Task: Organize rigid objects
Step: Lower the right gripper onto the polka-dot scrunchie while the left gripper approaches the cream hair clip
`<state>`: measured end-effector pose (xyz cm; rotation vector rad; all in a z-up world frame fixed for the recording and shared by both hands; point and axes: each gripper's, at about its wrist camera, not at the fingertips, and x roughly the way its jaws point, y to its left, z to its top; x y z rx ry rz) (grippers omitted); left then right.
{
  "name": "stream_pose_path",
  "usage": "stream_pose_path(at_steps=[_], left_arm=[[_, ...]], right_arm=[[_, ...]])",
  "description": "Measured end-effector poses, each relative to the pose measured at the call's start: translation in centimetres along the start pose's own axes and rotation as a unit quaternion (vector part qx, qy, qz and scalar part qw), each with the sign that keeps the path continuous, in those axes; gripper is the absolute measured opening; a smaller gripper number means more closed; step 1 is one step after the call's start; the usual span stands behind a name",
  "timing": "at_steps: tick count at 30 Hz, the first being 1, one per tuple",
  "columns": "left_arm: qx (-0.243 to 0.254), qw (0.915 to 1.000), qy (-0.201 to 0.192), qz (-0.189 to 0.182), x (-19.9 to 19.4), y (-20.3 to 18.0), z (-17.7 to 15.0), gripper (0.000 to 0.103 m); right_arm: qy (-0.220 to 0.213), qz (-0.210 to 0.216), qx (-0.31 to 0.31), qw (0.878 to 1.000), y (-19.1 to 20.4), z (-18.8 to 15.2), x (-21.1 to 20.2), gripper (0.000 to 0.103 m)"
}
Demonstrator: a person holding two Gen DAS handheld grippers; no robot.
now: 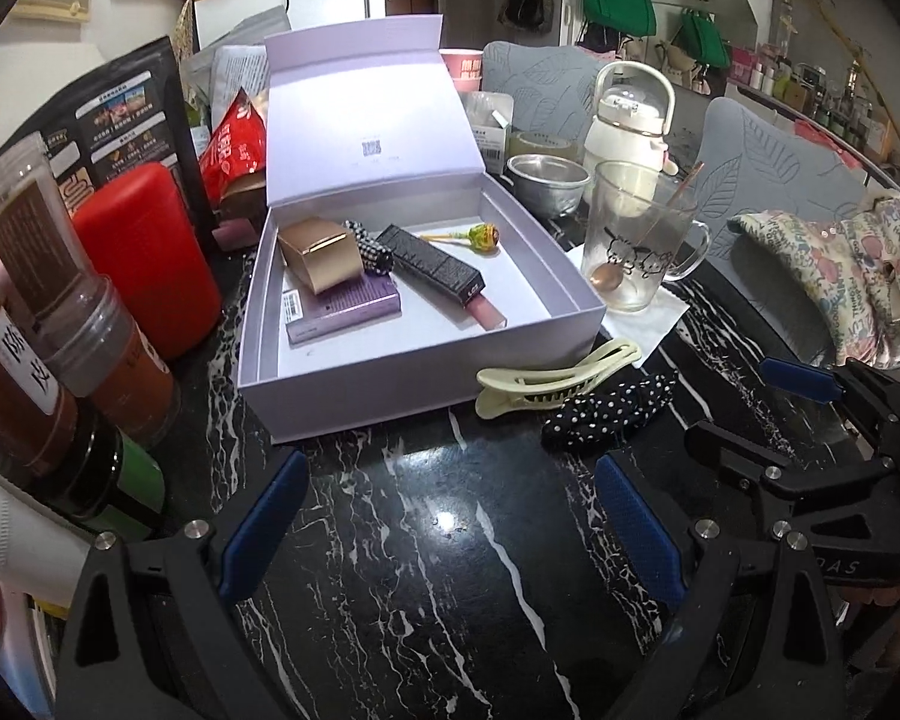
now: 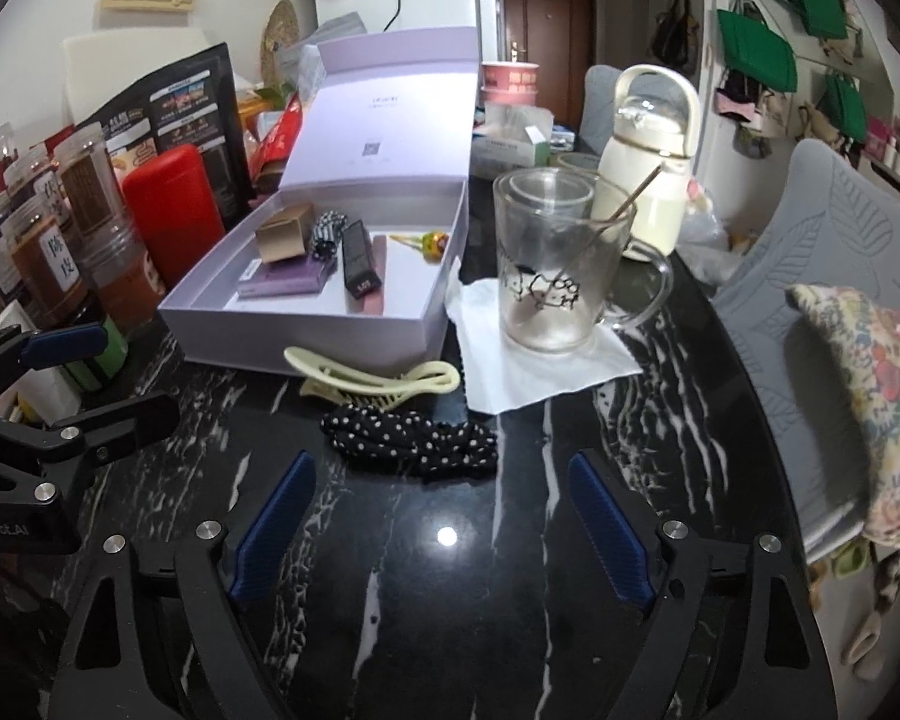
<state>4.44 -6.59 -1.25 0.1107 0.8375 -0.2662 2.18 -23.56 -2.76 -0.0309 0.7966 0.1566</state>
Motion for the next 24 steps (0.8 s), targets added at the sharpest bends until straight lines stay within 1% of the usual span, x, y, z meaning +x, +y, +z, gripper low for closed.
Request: stream_pose_path(at_steps=[3,4,5,8,11,18,20,24], left_arm=[[-0.008,0.9999,0.010,-0.002,0.9,0.6,0.0,0.098],[-0.009,0.9999,0.012,-0.002,1.1,0.8,0.0,0.098],[-0.010,0.9998,0.014,-0.003,1.4,0.9,0.0,0.098],[-0.011,0.9997,0.021,-0.006,2.0,1.3,0.1,0.098],[-0.014,0.9996,0.024,-0.007,2.5,1.8,0.3,0.098],[-0.030,0.9992,0.024,-0.009,3.3,3.3,0.9,0.098],[-0.043,0.9986,0.023,-0.020,3.4,3.9,1.2,0.098],[-0.053,0.9980,0.021,-0.026,3.5,4.4,1.6,0.098]], right_arm=[[0.013,0.005,0.000,1.000,0.1,0.1,1.4,0.093],[0.020,0.006,-0.001,1.000,0.1,0.1,1.9,0.099],[0.026,0.006,-0.001,1.000,0.2,0.2,2.4,0.103],[0.030,0.022,0.003,0.999,0.2,0.4,3.7,0.103],[0.047,0.041,0.014,0.998,0.2,0.8,5.3,0.103],[0.062,0.034,0.001,0.997,0.9,1.9,8.1,0.103],[0.068,0.034,-0.002,0.997,1.0,2.1,8.7,0.103],[0.089,0.022,-0.007,0.996,1.5,2.2,10.1,0.103]])
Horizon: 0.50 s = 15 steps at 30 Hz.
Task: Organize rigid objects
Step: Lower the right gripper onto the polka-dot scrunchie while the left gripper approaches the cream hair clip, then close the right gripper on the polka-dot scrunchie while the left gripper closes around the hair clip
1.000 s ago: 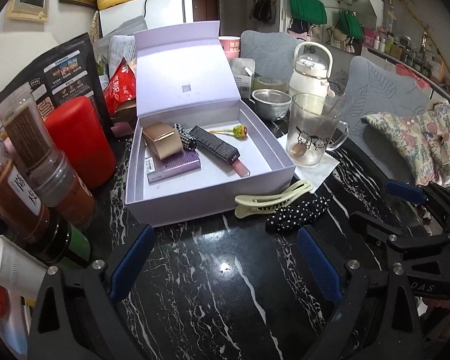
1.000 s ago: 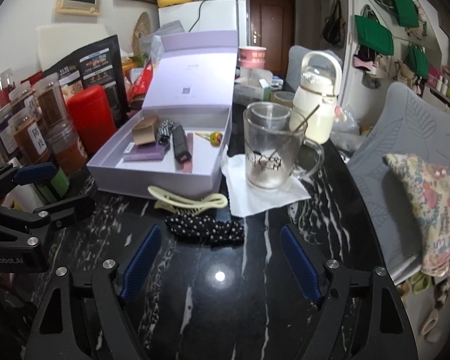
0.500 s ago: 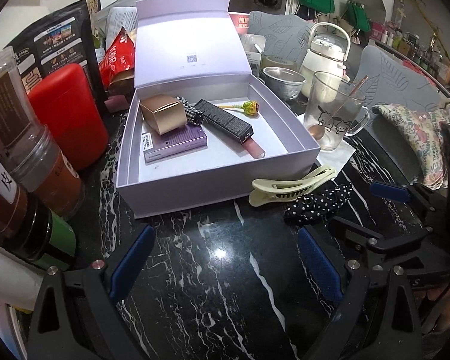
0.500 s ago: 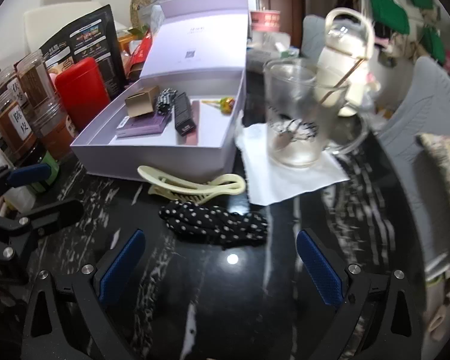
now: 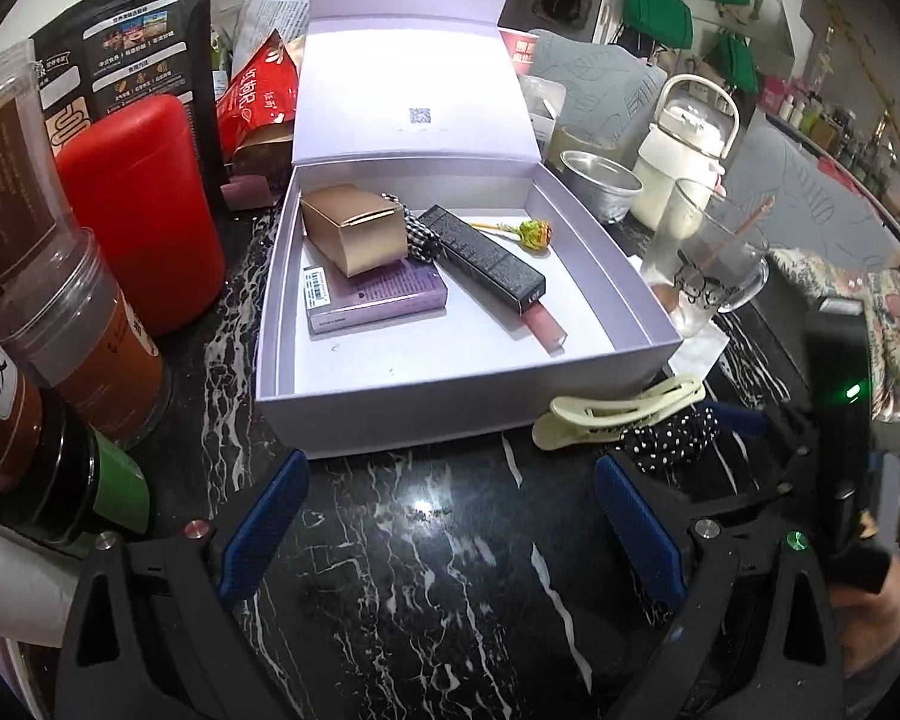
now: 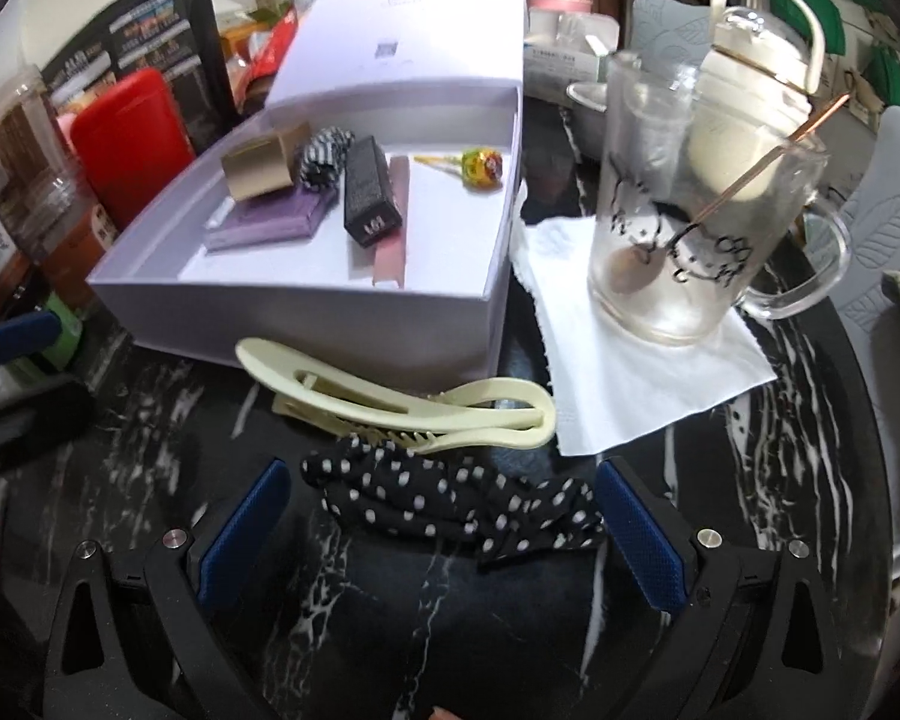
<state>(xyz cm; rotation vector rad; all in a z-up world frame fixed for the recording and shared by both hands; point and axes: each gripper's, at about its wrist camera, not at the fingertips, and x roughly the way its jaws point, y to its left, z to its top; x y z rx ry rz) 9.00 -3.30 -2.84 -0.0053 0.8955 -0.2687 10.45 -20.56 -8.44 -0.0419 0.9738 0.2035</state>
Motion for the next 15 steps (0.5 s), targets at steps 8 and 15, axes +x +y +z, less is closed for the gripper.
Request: stream_pose_path(at_steps=[8,15], left_arm=[[0.005,0.9998,0.001,-0.017,0.3,-0.7,0.5,0.098],[0.021,0.9993,0.005,-0.030,0.8,-2.3,0.4,0.098]], right_arm=[[-0.007,0.003,0.004,1.000,-0.3,-0.2,-0.4,0.084],[-0.008,0.013,-0.019,1.000,-0.7,-1.6,-1.2,0.083]])
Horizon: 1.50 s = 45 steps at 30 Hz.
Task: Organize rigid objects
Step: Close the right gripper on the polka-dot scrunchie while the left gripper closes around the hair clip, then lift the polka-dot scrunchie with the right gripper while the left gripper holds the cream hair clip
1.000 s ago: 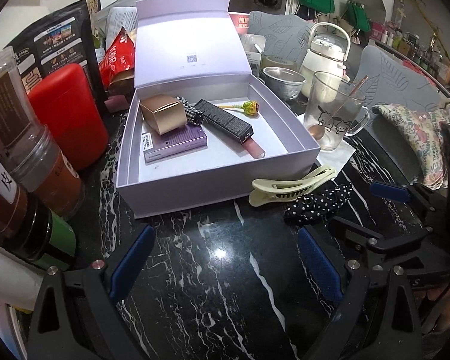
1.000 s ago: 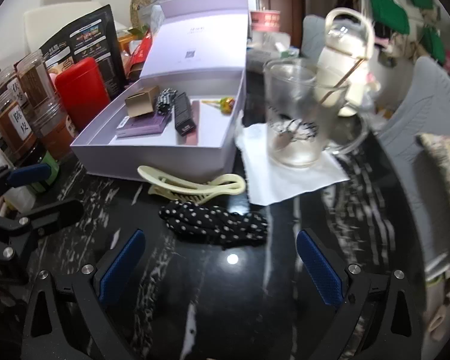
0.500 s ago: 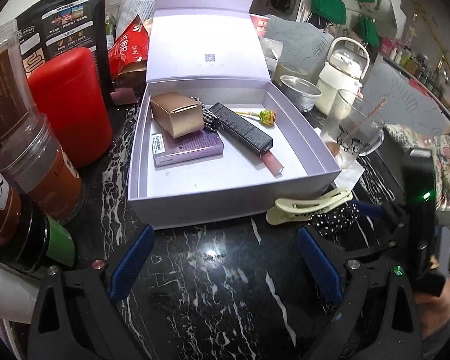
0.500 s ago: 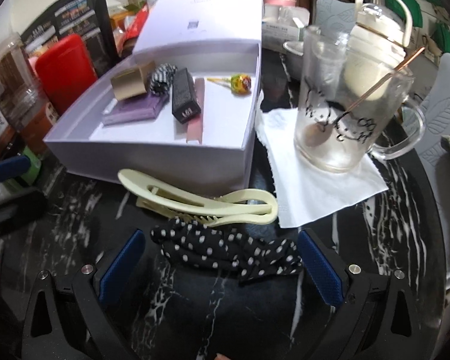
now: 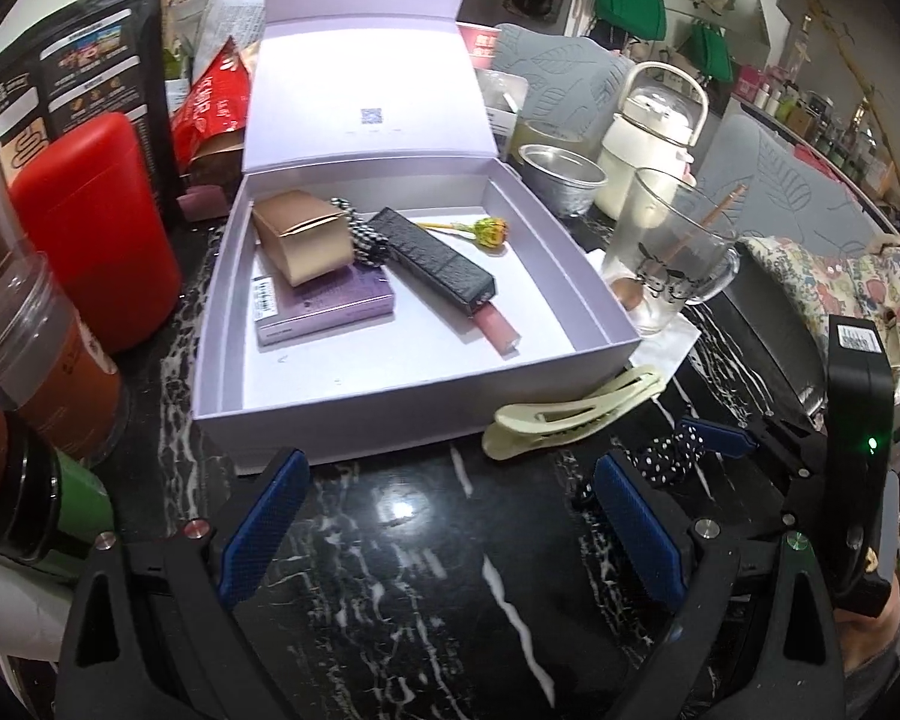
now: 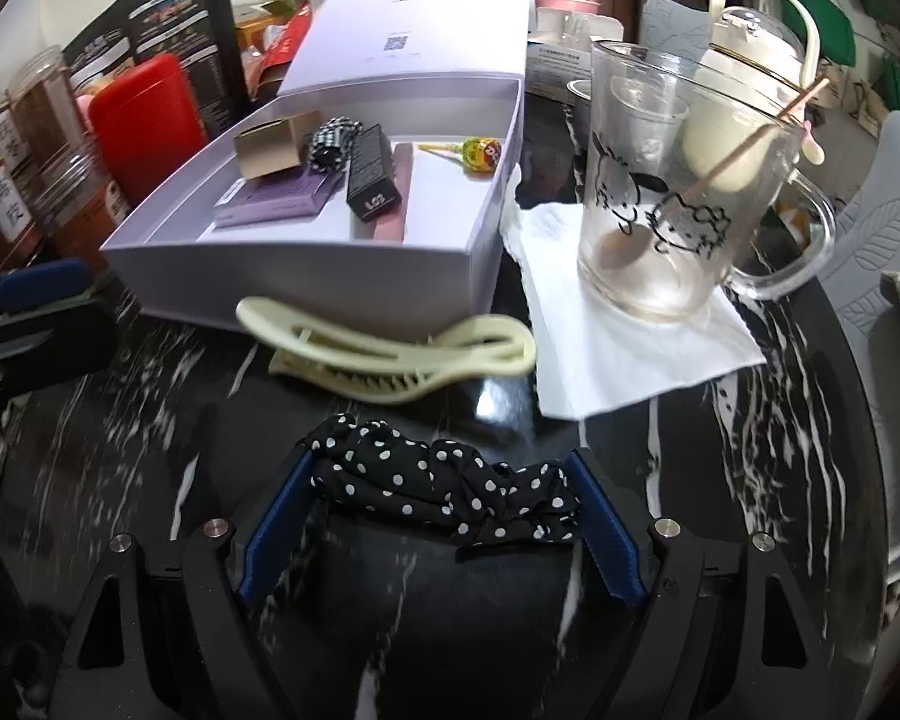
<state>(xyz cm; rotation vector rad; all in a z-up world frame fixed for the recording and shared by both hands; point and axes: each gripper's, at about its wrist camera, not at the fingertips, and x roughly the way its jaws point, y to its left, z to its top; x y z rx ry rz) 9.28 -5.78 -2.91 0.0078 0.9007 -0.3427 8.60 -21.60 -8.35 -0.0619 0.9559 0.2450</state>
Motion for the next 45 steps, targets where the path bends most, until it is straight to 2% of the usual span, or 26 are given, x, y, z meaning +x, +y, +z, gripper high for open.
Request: stream_pose_path(at_steps=[9,13,14,17,19,20,22,25,28,36,45], left_arm=[[-0.001,0.9997,-0.007,-0.023,2.4,-2.2,0.1,0.098],[0.004,0.9997,-0.012,-0.022,3.6,-3.1,-0.1,0.096],[0.004,0.9996,-0.014,-0.023,3.9,-3.2,-0.2,0.094],[0.004,0.9994,-0.022,-0.025,4.3,-3.5,-0.2,0.078],[-0.001,0.9997,-0.017,-0.018,4.5,-3.5,0.0,0.063],[-0.008,0.9996,-0.013,-0.022,4.6,-3.3,0.0,0.060],[-0.017,0.9994,-0.006,-0.029,4.9,-3.1,0.0,0.041],[-0.021,0.9992,0.010,-0.032,5.4,-3.1,-0.1,0.027],[-0.025,0.9987,0.012,-0.044,5.1,-3.3,-0.3,0.018],[-0.016,0.9980,0.011,-0.060,3.4,-4.7,-1.3,0.008],[0.005,0.9990,0.013,-0.042,1.1,-5.7,-4.4,0.005]], right_arm=[[0.001,-0.018,0.035,0.999,-3.0,-2.4,-2.1,0.083],[-0.002,-0.028,0.051,0.998,-4.3,-3.2,-2.8,0.084],[-0.002,-0.030,0.053,0.998,-4.6,-3.3,-2.9,0.084],[-0.005,-0.035,0.058,0.998,-5.1,-3.6,-3.2,0.084],[-0.006,-0.036,0.060,0.998,-5.4,-3.8,-3.3,0.084],[-0.007,-0.036,0.060,0.998,-5.5,-3.8,-3.4,0.084],[-0.008,-0.036,0.062,0.997,-5.6,-3.8,-3.4,0.084],[-0.010,-0.036,0.063,0.997,-5.6,-3.9,-3.4,0.084],[-0.011,-0.034,0.063,0.997,-5.8,-4.0,-3.6,0.084],[-0.014,-0.031,0.069,0.997,-6.0,-4.3,-3.9,0.084],[-0.015,-0.025,0.075,0.997,-6.2,-5.1,-4.5,0.084]])
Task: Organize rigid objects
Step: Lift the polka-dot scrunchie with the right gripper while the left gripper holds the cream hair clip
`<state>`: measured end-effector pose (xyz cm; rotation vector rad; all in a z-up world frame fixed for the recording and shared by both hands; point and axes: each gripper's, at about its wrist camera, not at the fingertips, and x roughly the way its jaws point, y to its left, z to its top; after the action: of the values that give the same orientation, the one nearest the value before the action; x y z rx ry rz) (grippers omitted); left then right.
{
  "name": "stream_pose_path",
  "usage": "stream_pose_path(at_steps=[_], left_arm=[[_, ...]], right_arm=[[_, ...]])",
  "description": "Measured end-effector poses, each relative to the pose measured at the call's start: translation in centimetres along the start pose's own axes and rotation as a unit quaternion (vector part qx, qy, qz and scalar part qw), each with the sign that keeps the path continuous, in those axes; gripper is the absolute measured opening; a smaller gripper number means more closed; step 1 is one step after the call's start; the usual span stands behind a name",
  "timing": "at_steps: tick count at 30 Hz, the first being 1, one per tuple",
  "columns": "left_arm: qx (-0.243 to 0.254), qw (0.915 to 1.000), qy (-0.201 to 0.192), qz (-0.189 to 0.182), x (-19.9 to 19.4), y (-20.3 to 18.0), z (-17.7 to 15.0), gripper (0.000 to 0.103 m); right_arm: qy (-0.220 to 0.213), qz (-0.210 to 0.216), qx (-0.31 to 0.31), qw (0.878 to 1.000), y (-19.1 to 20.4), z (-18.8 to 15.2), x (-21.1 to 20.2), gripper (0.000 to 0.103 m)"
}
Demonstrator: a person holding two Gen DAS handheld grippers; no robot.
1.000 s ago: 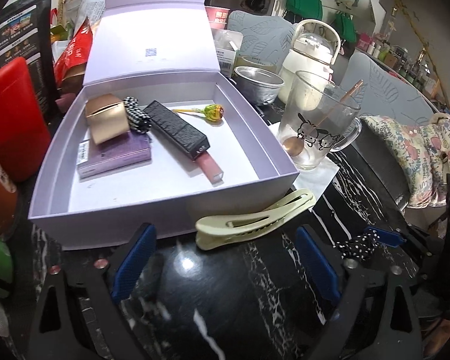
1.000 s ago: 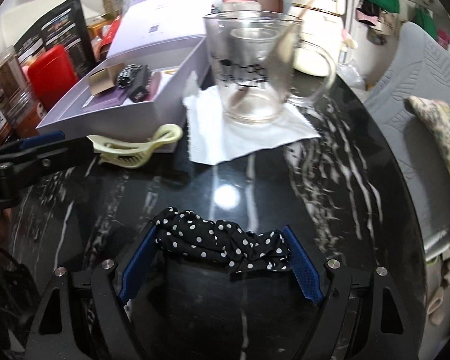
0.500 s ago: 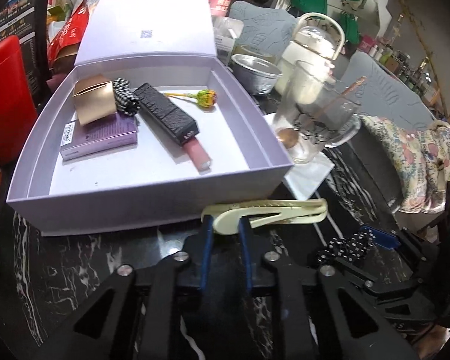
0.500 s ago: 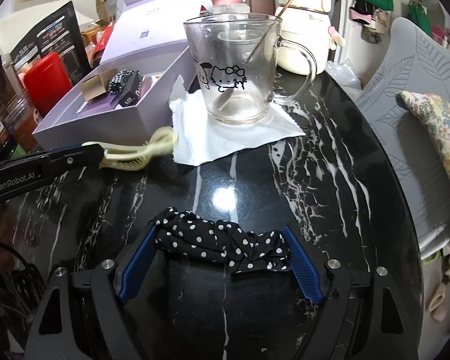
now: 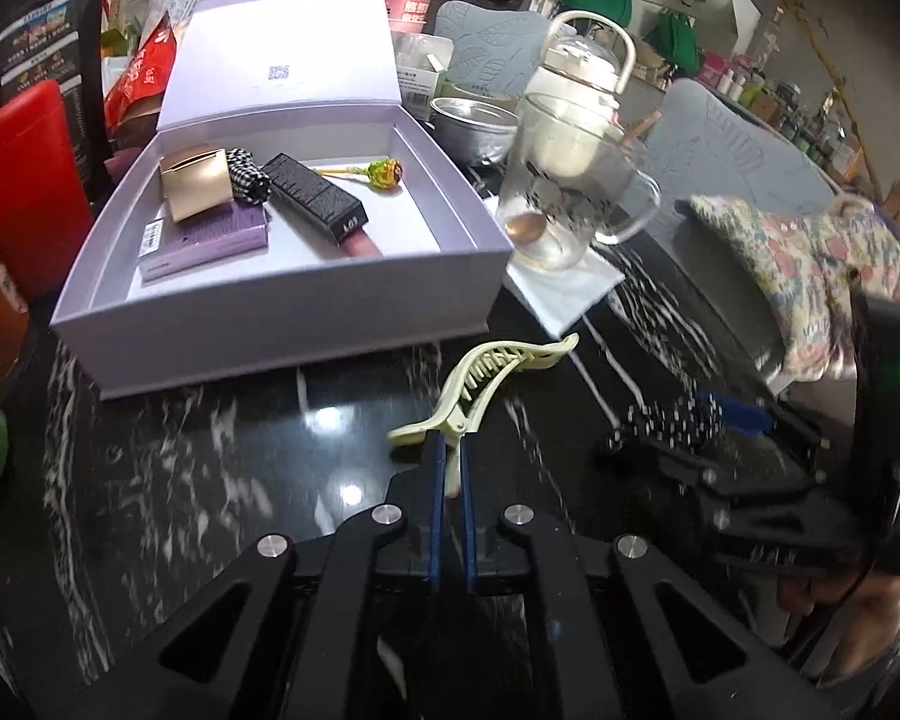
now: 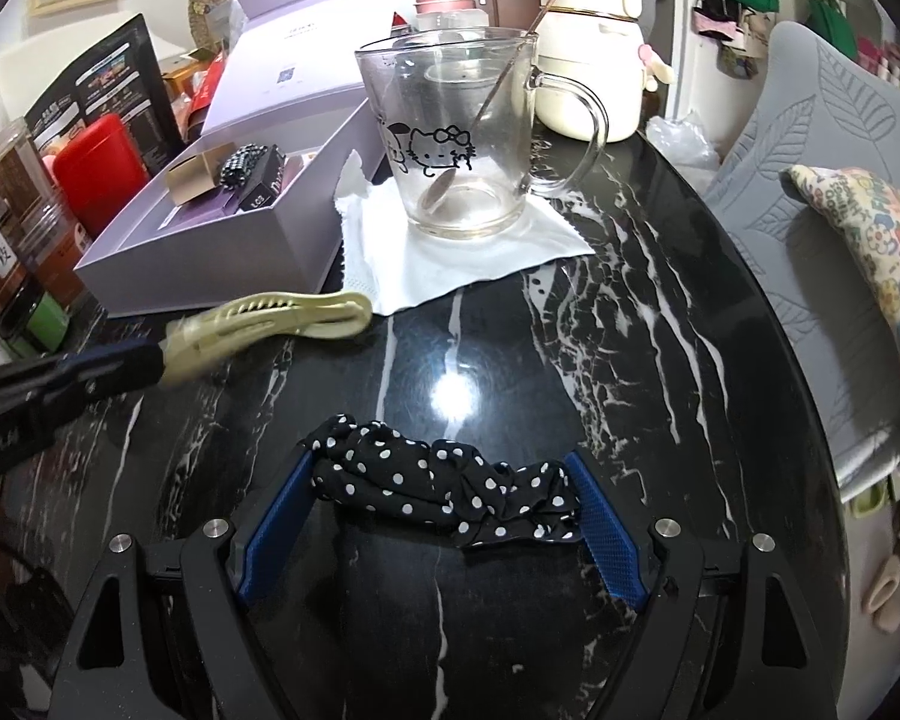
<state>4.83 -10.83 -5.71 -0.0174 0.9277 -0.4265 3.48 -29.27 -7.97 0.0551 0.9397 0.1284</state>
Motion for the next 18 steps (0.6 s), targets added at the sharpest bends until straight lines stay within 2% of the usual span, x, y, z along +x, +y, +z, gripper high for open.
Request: stream_pose_path(at_steps=[3,7,11,14,18], left_arm=[[0.012,0.9999,-0.002,0.003,-0.7,-0.4,-1.1,0.005],[0.011,0.9996,-0.024,0.000,-1.5,-0.4,-1.6,0.005],[0.018,0.9998,-0.001,0.009,-1.0,-0.4,-1.2,0.005],[0.033,0.9991,-0.001,0.027,-0.8,-0.6,-1.2,0.005],[0.039,0.9989,0.006,0.028,-0.5,-0.4,-0.9,0.006]], right_arm=[[0.001,0.003,-0.003,1.000,0.1,-0.3,-0.2,0.084],[0.002,0.008,-0.008,1.000,0.4,-0.6,-0.4,0.084],[0.002,0.009,-0.008,1.000,0.6,-1.0,-0.5,0.084],[0.001,0.008,-0.008,1.000,0.8,-1.0,-0.6,0.084],[-0.001,0.004,-0.007,1.000,0.7,-1.1,-0.8,0.084]])
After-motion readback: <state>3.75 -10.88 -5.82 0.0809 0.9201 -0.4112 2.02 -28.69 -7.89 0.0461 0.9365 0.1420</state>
